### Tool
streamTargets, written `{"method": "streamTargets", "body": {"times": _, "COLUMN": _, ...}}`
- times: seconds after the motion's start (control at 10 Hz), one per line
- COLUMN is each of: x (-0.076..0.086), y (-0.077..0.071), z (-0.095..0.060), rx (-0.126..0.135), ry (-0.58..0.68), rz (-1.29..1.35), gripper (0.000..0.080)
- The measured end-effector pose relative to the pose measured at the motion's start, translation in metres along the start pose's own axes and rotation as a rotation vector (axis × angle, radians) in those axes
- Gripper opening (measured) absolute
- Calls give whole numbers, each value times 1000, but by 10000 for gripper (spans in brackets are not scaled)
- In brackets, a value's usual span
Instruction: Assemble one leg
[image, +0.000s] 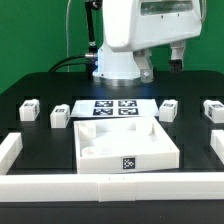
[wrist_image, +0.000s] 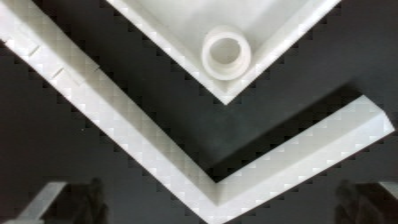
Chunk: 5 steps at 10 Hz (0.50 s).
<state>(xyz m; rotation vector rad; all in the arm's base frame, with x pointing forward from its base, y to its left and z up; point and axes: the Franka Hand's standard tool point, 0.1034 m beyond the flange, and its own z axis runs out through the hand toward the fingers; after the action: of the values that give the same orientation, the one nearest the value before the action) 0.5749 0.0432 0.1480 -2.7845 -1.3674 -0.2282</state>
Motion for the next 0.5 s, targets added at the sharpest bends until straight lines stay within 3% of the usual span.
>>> {"method": "streamTargets", "body": {"times": 0.5, "x": -1, "y": 0, "z": 1, "rx": 1, "ry": -2, "rz": -1, "gripper": 650}}
